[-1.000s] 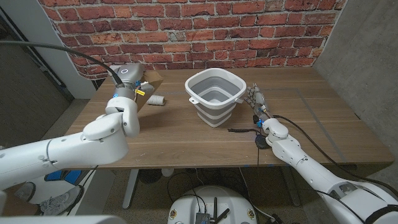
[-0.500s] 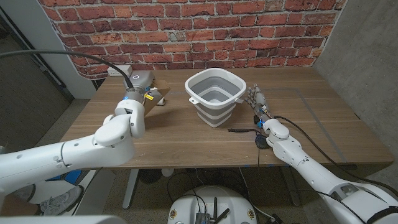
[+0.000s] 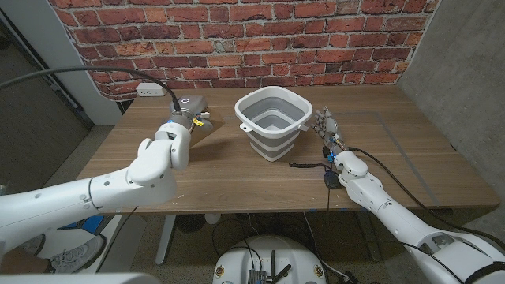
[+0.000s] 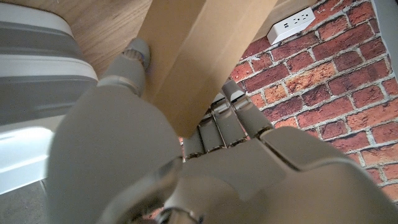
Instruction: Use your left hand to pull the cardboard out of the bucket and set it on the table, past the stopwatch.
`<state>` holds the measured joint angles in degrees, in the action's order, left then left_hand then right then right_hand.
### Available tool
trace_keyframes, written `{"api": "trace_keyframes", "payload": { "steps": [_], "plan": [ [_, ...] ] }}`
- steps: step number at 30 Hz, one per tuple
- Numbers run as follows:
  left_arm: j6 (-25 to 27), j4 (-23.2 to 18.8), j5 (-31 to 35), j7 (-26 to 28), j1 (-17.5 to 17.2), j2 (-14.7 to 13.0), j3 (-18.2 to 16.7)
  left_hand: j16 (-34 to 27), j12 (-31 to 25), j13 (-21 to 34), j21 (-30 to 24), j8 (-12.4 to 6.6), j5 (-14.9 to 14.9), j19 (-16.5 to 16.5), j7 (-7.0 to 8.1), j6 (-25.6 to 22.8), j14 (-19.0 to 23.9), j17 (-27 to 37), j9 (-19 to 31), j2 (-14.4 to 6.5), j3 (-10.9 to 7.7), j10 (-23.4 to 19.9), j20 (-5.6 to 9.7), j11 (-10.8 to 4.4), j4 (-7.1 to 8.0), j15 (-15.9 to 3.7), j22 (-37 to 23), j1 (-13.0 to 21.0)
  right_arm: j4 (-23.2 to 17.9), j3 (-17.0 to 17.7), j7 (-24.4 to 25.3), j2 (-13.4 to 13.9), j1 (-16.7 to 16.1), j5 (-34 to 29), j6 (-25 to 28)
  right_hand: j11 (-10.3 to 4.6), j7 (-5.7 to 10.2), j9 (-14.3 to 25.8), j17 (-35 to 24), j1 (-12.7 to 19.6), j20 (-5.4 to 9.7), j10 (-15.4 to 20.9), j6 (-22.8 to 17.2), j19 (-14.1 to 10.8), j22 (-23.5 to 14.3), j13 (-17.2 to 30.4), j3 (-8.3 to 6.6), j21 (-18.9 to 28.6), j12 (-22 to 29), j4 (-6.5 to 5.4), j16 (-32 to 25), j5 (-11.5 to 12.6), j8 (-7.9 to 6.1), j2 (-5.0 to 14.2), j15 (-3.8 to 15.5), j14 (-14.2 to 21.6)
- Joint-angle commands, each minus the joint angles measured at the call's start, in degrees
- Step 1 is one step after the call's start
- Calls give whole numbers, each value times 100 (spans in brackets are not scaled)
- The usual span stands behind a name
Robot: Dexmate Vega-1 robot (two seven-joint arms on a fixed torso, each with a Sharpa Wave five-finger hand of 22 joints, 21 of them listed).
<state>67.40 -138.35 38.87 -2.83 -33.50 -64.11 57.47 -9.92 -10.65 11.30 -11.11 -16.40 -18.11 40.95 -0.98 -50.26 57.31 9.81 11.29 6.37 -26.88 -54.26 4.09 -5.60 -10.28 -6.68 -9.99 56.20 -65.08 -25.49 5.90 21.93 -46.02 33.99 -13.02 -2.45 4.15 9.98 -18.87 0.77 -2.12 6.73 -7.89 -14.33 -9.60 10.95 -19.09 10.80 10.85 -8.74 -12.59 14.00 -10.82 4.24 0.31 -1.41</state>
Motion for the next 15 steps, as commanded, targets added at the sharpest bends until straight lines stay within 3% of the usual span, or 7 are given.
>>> {"api": "trace_keyframes", "payload": {
  "steps": [1,3,6,15],
  "plan": [
    [-604,302,579,-1505,-99,270,-418,-43,-38,10,-3,-32,1,-44,233,-198,193,19,208,-711,-67,-358,784,-374,67,-682,-19,198,66,25,21,-22,-15,34,-11,33,24,12,-17,3,-21,24,-66,-23,-20,2,13,23,39,-13,-17,36,-11,265,9,-24],
    [-673,371,573,-1771,-60,334,-508,-40,-39,10,-4,-35,3,-47,240,-207,185,18,206,-704,-64,-358,784,-376,64,-685,-19,196,91,26,24,-31,-6,34,-20,32,24,12,-17,4,-22,25,-68,-24,-20,2,13,23,39,-13,-17,36,-11,265,12,-24],
    [-863,409,394,-1660,-264,400,-822,-39,-36,10,-5,-36,7,-50,239,-212,176,17,205,-705,-62,-348,784,-368,69,-680,-19,183,129,29,14,-45,7,42,-35,32,24,12,-15,5,-25,26,-69,-23,-20,2,13,23,40,-12,-19,36,-10,266,10,-19],
    [-1069,635,464,-2219,-220,623,-979,-18,-18,11,-7,-12,26,-77,253,-168,96,10,194,-688,-47,-276,787,-354,75,-676,-19,129,182,31,-1,-54,27,54,-24,35,19,13,-14,6,-19,27,-68,-26,-20,2,13,23,39,-11,-21,34,-6,267,13,-17]
  ]
}}
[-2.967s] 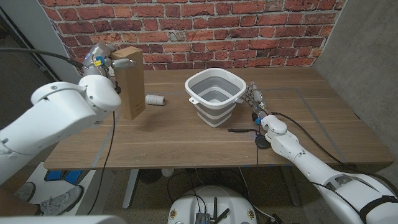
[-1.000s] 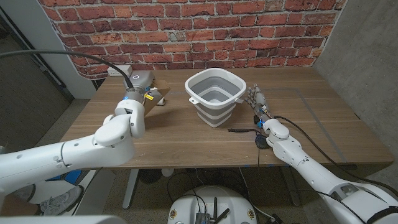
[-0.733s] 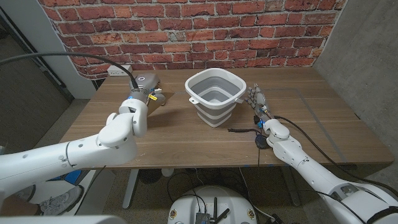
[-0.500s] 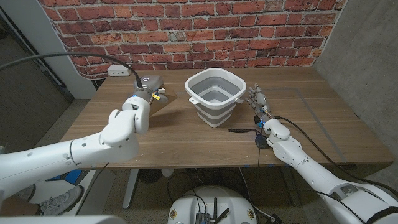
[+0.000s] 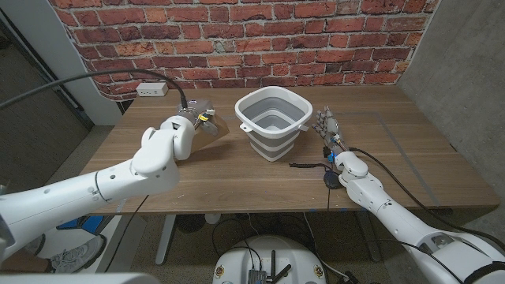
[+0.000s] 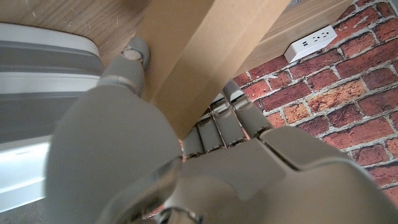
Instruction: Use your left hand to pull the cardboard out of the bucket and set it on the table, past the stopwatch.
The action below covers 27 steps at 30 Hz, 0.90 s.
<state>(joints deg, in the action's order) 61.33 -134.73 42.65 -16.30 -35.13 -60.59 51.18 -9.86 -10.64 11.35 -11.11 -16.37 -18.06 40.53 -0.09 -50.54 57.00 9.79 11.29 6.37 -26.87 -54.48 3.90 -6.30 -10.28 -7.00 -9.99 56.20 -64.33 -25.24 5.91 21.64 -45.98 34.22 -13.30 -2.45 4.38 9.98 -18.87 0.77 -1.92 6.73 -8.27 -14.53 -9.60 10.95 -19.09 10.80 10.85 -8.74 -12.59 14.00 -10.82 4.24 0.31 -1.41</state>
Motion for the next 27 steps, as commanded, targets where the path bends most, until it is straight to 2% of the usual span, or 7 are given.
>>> {"api": "trace_keyframes", "payload": {
  "steps": [1,14,18,22,27],
  "plan": [
    [-502,303,76,-944,-41,281,-360,-22,-20,7,-6,-13,22,-38,169,-138,118,12,194,-688,-47,-251,806,-300,75,-645,-19,126,112,7,2,-28,25,31,5,35,-5,13,-14,6,-38,29,-32,-8,-20,3,14,24,39,-11,-22,34,-6,267,14,-17],
    [-716,678,27,-1650,165,484,-369,-6,20,10,23,95,42,-161,155,39,-33,8,162,-690,-45,-21,806,-283,95,-635,-11,29,166,9,-20,-40,40,45,2,37,2,13,-12,8,-35,32,-35,-9,-19,3,13,23,40,-10,-24,31,-4,269,13,-16],
    [-715,731,22,-1672,153,543,-399,13,34,9,27,151,54,-211,195,108,-160,0,140,-661,-35,109,804,-246,102,-622,-8,-45,141,13,-12,-29,24,49,13,28,-3,13,-12,8,-41,20,-37,-12,-20,3,14,24,35,-9,-24,31,-4,269,13,-16],
    [-668,852,32,-1909,262,611,-318,21,32,11,34,205,61,-257,250,196,-258,-2,128,-658,-33,184,804,-326,117,-612,-5,-109,78,27,8,-10,-24,63,19,46,-3,14,-10,11,-36,38,-50,-14,-19,3,11,24,42,-8,-26,31,-8,274,5,-10],
    [-711,940,76,-2011,313,644,-246,22,25,15,44,263,79,-328,295,286,-387,-2,114,-641,-18,278,799,-350,147,-598,0,-232,4,39,33,16,-78,68,23,40,-20,14,-12,10,-34,43,-68,-17,-20,3,12,25,43,-9,-29,29,-13,274,3,-8]
  ]
}}
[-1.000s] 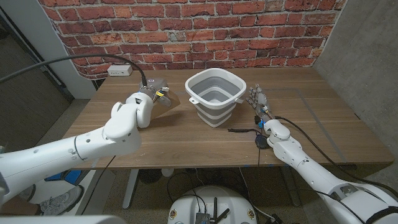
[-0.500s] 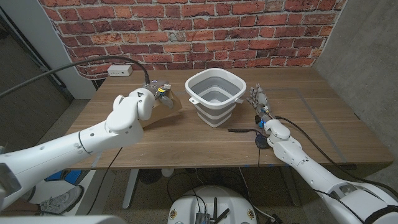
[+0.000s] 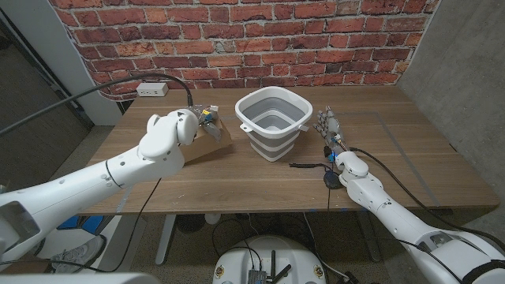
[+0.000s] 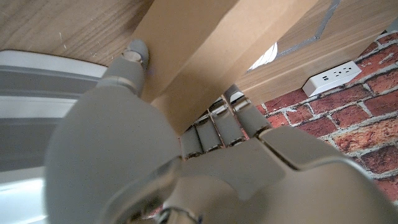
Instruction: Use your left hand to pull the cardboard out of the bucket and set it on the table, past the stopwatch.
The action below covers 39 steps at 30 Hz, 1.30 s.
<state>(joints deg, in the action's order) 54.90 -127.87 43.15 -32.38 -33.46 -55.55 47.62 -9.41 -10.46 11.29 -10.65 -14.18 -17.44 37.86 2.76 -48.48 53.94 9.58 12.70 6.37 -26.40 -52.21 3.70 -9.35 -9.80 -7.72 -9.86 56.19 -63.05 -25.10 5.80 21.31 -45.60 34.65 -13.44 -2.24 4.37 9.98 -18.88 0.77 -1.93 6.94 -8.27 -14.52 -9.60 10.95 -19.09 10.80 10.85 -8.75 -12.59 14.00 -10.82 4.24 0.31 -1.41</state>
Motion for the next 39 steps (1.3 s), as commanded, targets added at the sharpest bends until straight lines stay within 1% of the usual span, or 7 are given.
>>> {"api": "trace_keyframes", "payload": {
  "steps": [1,4,8,25,28,30,39],
  "plan": [
    [-91,275,25,-413,154,151,119,-23,12,21,0,49,19,-73,16,84,-104,18,-30,-635,-63,83,819,-56,100,-527,-12,-250,-136,28,52,52,-125,25,35,24,-19,14,-10,11,-32,22,-70,-19,-20,3,11,24,43,-8,-29,29,-13,276,0,-7],
    [-89,333,68,-536,217,190,184,-28,7,22,-2,72,25,-90,21,120,-146,19,-35,-640,-66,123,816,-39,104,-528,-10,-289,-158,34,56,59,-144,28,26,17,-17,14,-10,11,-33,24,-78,-21,-20,4,12,25,43,-8,-29,28,-14,276,1,-9],
    [-114,389,15,-583,225,231,176,-36,0,22,2,94,32,-122,-30,144,-179,21,-44,-641,-68,159,817,-22,111,-526,-7,-339,-180,40,68,60,-167,29,5,22,-14,14,-12,9,-29,22,-82,-25,-19,4,14,26,42,-9,-33,27,-14,276,12,-5],
    [-155,608,13,-870,411,321,311,-47,3,23,-3,257,70,-206,-49,445,-357,20,-88,-578,-56,424,810,26,127,-484,2,-586,-204,51,90,57,-196,45,-2,24,-27,15,-11,14,-32,23,-99,-29,-19,5,11,24,41,-6,-36,25,-12,283,7,-2],
    [-161,627,19,-912,438,326,333,-52,8,23,4,315,82,-255,-58,599,-404,21,-100,-573,-56,528,769,42,137,-490,2,-674,-194,50,97,50,-192,44,-1,23,-27,15,-11,13,-34,21,-102,-30,-19,5,13,24,40,-6,-36,24,-12,281,12,-5],
    [-144,632,61,-958,465,330,367,-50,6,23,-4,344,87,-252,-62,694,-432,19,-105,-564,-58,570,790,51,134,-489,3,-711,-193,49,108,48,-192,41,3,24,-29,15,-11,13,-34,22,-101,-31,-19,5,12,24,40,-7,-38,23,-11,284,6,-1],
    [-109,673,146,-1152,556,360,440,-34,27,26,-6,394,113,-303,-73,1044,-663,13,-124,-506,-52,900,696,144,132,-466,2,-917,-126,49,93,15,-173,50,-29,27,-25,16,-14,11,-34,33,-98,-35,-19,6,15,24,44,-8,-41,21,-7,283,-8,0]
  ]
}}
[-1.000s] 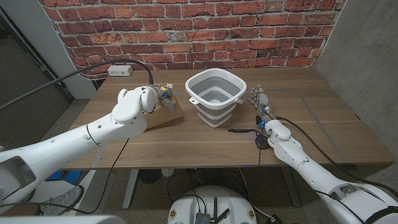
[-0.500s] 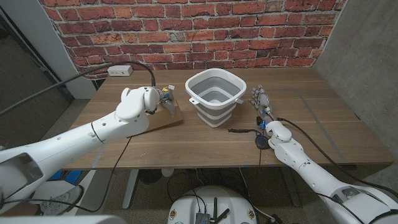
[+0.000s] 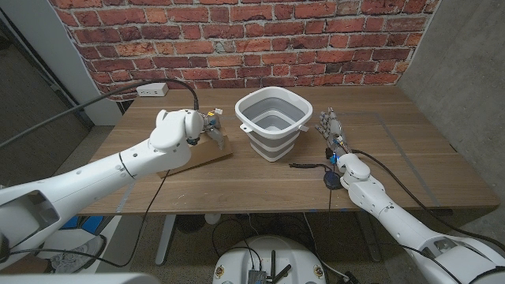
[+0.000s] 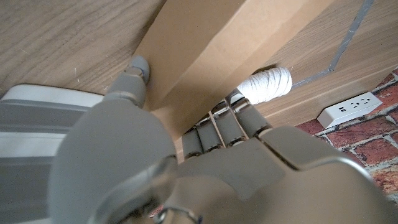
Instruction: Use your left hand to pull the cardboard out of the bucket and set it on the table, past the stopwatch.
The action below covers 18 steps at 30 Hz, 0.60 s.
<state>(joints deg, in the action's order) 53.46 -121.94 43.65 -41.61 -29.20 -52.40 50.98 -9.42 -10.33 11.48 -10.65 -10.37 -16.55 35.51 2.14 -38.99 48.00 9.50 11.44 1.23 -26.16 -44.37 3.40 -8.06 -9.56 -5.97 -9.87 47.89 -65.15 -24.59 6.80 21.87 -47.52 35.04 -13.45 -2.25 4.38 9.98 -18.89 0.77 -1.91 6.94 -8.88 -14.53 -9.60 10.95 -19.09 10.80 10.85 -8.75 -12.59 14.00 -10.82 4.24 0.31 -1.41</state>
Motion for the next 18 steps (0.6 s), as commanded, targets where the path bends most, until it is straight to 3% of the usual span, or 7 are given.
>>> {"api": "trace_keyframes", "payload": {
  "steps": [1,18],
  "plan": [
    [48,86,111,-247,139,55,115,-35,12,7,-6,15,25,-71,-9,106,-72,22,1,7,-77,118,725,14,109,-640,4,-91,95,-2,-9,-47,22,12,-33,29,-25,16,-13,10,-38,32,-38,-34,-19,6,16,24,43,-8,-41,20,-7,282,-7,-1],
    [104,233,334,-702,371,157,278,-50,0,11,-2,18,81,-216,-62,593,-335,21,-21,126,-32,542,569,173,118,-536,5,-430,180,6,-24,-74,51,31,-42,25,-14,18,-22,10,-38,34,-55,-44,-19,7,23,25,42,-5,-53,15,-8,284,-11,7]
  ]
}}
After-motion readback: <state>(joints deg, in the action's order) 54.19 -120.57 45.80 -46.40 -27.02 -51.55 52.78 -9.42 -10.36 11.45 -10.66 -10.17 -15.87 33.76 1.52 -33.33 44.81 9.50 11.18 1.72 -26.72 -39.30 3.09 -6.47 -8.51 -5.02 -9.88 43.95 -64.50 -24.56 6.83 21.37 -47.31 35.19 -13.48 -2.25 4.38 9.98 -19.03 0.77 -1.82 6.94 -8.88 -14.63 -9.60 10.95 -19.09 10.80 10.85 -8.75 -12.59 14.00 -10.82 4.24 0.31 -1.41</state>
